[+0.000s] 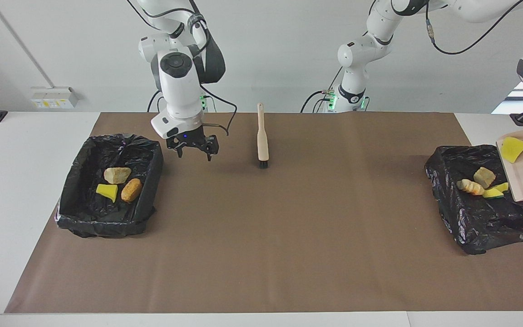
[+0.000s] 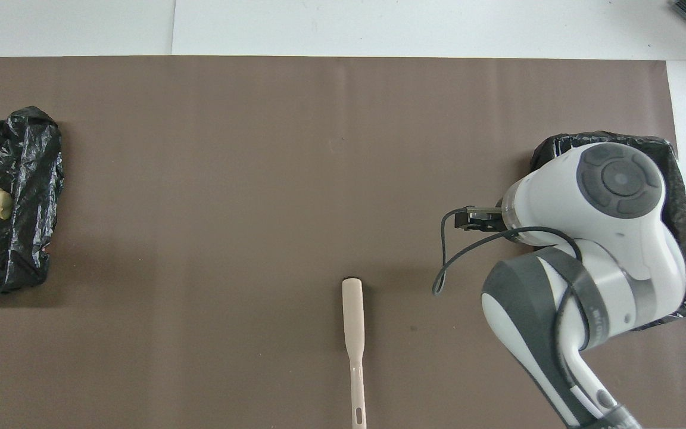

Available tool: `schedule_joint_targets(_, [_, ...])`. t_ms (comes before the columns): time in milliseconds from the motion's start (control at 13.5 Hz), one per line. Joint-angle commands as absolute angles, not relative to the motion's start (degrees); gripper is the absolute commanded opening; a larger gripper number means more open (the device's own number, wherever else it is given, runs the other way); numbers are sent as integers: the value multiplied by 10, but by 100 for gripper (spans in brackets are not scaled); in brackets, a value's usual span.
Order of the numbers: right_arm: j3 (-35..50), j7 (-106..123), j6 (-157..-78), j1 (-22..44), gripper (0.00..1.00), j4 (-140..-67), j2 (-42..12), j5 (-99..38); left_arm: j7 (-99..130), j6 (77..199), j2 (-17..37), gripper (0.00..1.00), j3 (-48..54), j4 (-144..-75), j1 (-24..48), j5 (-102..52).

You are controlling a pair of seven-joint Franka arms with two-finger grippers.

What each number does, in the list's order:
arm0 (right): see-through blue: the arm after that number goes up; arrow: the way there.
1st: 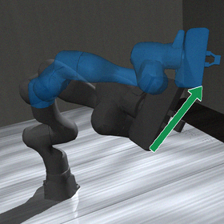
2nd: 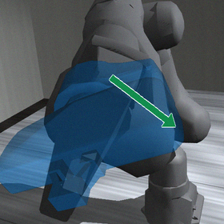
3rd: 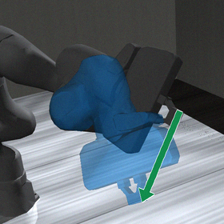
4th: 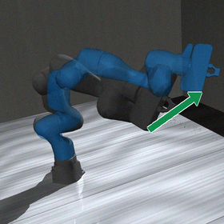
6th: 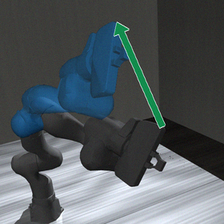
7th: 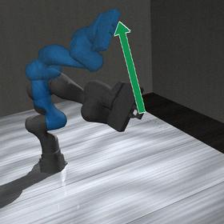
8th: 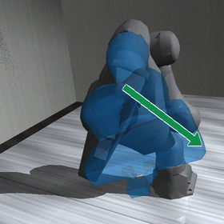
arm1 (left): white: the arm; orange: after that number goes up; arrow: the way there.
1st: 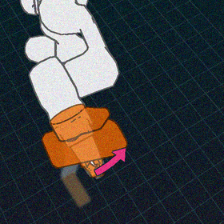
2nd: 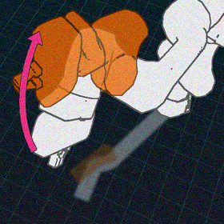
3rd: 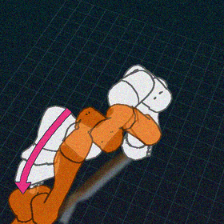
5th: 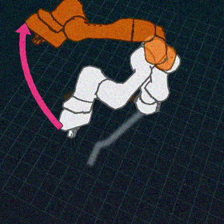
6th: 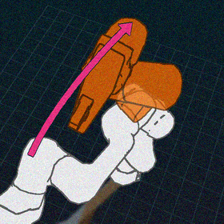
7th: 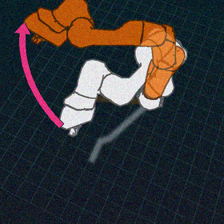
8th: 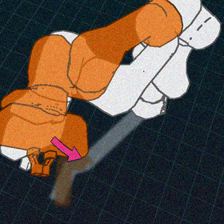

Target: Sweep and dump trash in bin

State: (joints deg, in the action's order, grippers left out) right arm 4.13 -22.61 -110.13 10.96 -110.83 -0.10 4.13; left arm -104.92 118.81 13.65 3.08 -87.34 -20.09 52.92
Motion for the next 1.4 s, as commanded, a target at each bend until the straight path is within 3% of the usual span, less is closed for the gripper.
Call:
schedule_joint_targets(0, [49, -173, -1044, 70, 100, -1078, 41, 42, -1000, 1179, 108, 0, 25, -894, -185, 612])
schedule_joint_targets(222, [35, -162, -1000, 53, 100, -1059, 78, 33, -920, 1185, 98, 0, 24, -913, -192, 692])
schedule_joint_targets(517, [-17, -100, -933, 50, 100, -984, 72, 15, -892, 1172, 93, 0, 25, -917, -184, 710])
schedule_joint_targets(812, [-40, -81, -936, 49, 100, -990, 76, 11, -867, 1172, 98, 0, 29, -909, -161, 641])
schedule_joint_targets(1329, [-54, 26, -917, 28, 100, -982, 62, 10, -810, 1097, 122, 0, 29, -907, -45, 474])
